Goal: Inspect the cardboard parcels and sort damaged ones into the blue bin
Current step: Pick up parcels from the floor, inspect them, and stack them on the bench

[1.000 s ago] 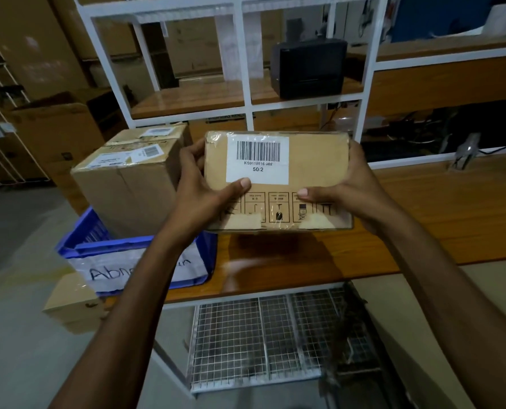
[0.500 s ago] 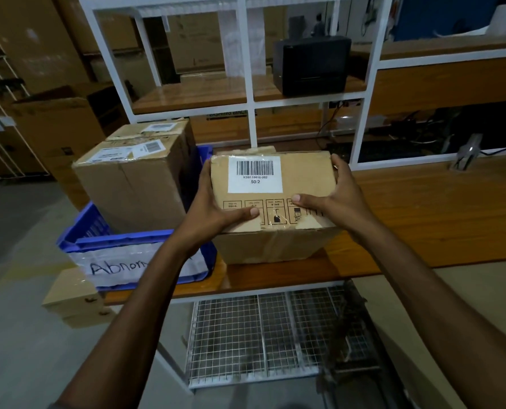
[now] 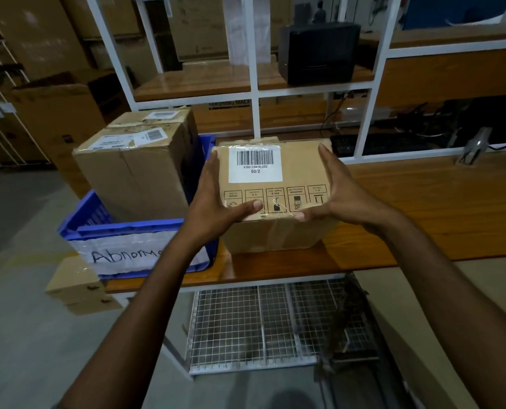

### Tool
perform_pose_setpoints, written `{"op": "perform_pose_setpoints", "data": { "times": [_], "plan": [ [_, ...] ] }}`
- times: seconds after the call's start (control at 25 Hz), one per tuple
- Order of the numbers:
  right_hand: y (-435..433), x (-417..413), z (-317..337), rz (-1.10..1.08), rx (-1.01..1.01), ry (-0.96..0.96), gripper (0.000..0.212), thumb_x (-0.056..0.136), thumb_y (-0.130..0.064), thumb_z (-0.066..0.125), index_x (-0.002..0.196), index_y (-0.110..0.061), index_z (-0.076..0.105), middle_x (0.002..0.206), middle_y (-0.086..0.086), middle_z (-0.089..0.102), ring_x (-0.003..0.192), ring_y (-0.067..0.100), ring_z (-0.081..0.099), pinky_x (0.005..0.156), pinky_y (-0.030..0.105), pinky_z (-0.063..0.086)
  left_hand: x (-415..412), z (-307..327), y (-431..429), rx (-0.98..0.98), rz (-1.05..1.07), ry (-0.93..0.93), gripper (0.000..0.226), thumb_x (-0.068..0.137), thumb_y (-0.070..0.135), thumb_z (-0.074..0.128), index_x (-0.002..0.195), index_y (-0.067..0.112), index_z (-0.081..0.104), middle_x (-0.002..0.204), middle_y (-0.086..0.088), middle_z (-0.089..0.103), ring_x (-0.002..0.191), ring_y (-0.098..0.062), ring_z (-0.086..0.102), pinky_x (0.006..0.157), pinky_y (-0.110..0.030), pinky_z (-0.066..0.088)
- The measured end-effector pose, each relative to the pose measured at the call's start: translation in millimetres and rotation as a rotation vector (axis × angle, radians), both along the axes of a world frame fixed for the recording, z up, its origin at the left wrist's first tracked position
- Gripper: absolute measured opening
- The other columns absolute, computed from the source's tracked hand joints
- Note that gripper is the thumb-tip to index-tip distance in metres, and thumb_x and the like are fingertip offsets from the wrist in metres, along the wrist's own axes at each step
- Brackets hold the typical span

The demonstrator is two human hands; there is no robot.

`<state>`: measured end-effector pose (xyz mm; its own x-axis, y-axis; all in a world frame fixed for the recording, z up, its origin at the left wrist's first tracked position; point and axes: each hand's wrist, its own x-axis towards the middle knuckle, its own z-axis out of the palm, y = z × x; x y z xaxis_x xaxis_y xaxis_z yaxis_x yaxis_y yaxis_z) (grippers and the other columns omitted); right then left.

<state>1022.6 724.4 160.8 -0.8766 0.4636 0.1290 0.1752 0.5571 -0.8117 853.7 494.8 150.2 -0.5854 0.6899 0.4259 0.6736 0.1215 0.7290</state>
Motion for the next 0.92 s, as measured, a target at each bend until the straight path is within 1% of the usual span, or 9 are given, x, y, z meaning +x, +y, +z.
{"op": "perform_pose_setpoints", "data": {
  "times": [0.08, 0.16, 0.24, 0.36, 0.48, 0.56, 0.68, 0.8, 0.92],
  "plan": [
    [2.1, 5.2, 0.8, 0.025, -0.004, -0.008, 0.151, 0.050, -0.045, 0.100, 0.163, -0.045, -0.001, 0.170, -0.013, 0.012, 0.150, 0.021, 0.030, 0.117, 0.051, 0.041, 1.4, -7.2, -0.5, -0.080, 0.051, 0.050, 0.121, 0.065, 0.083, 0.076, 0.162, 0.045, 0.014, 0.174, 0.010, 0.004, 0.155, -0.008, 0.018, 0.122, -0.048, 0.038],
    [1.3, 10.4, -0.7, 0.031, -0.010, 0.005, 0.151, 0.048, -0.050, 0.097, 0.164, -0.045, 0.001, 0.170, -0.010, 0.015, 0.149, 0.021, 0.032, 0.116, 0.050, 0.043, 6.7, -8.9, -2.1, -0.220, 0.035, 0.077, 0.141, 0.055, 0.085, 0.073, 0.167, 0.042, -0.002, 0.173, 0.005, -0.024, 0.147, -0.005, 0.004, 0.121, -0.039, 0.028],
    [-0.3, 12.2, -1.2, -0.002, 0.021, 0.010, 0.144, 0.051, -0.054, 0.094, 0.164, -0.045, 0.005, 0.173, -0.011, 0.004, 0.155, 0.022, 0.021, 0.121, 0.048, 0.032, 11.1, -9.6, -3.2, -0.253, 0.037, 0.154, 0.150, 0.051, 0.082, 0.076, 0.167, 0.038, -0.008, 0.171, -0.001, -0.030, 0.149, -0.009, 0.004, 0.123, -0.042, 0.029],
    [-2.0, 15.2, 3.9, -0.128, -0.043, 0.114, 0.117, 0.070, -0.064, 0.080, 0.163, -0.045, 0.012, 0.174, -0.013, -0.002, 0.156, 0.020, 0.017, 0.119, 0.043, 0.024, 3.1, -13.9, -11.6, -0.159, 0.012, 0.199, 0.138, 0.056, 0.080, 0.080, 0.168, 0.034, 0.013, 0.175, 0.000, -0.014, 0.155, -0.012, 0.014, 0.122, -0.048, 0.039],
    [5.6, 23.0, 8.9, -0.164, -0.185, 0.158, 0.092, 0.089, -0.059, 0.072, 0.160, -0.052, 0.014, 0.158, -0.015, 0.043, 0.138, 0.017, 0.049, 0.107, 0.056, 0.049, -8.1, -0.4, -17.5, -0.066, -0.078, 0.107, 0.113, 0.061, 0.068, 0.088, 0.158, 0.031, 0.042, 0.172, 0.013, 0.008, 0.151, -0.008, 0.032, 0.114, -0.031, 0.049],
    [8.3, 27.3, 12.7, -0.153, -0.201, 0.125, 0.069, 0.099, -0.050, 0.064, 0.158, -0.046, 0.030, 0.130, -0.021, 0.060, 0.118, 0.018, 0.066, 0.092, 0.048, 0.057, -15.6, 12.7, -18.8, -0.053, -0.104, 0.050, 0.095, 0.062, 0.052, 0.089, 0.149, 0.031, 0.055, 0.166, 0.021, 0.020, 0.145, -0.004, 0.037, 0.106, -0.022, 0.051],
    [15.0, 28.2, 4.8, -0.157, -0.225, 0.134, 0.069, 0.102, -0.046, 0.061, 0.162, -0.037, 0.028, 0.142, -0.012, 0.050, 0.107, 0.018, 0.067, 0.077, 0.035, 0.051, -32.2, 12.0, -15.7, 0.015, 0.006, 0.087, 0.056, 0.074, 0.047, 0.084, 0.126, 0.031, 0.070, 0.158, 0.006, 0.046, 0.144, -0.011, 0.044, 0.111, -0.045, 0.051],
    [18.1, 32.0, -11.9, -0.083, -0.262, 0.124, 0.064, 0.096, -0.058, 0.063, 0.154, -0.038, 0.044, 0.149, -0.003, 0.044, 0.123, 0.019, 0.056, 0.083, 0.030, 0.051, -21.9, -14.8, -8.4, 0.101, 0.145, 0.011, 0.061, 0.090, 0.059, 0.073, 0.142, 0.032, 0.058, 0.166, 0.002, 0.030, 0.152, -0.016, 0.032, 0.115, -0.058, 0.046],
    [5.2, 31.0, -31.4, -0.038, -0.238, 0.140, 0.060, 0.093, -0.065, 0.060, 0.147, -0.039, 0.050, 0.147, -0.006, 0.048, 0.136, 0.015, 0.046, 0.103, 0.040, 0.049, 22.1, -49.9, -1.5, 0.148, 0.097, -0.135, 0.104, 0.087, 0.075, 0.063, 0.167, 0.042, 0.005, 0.175, 0.016, -0.009, 0.163, -0.013, 0.001, 0.126, -0.063, 0.026]
  ]
}}
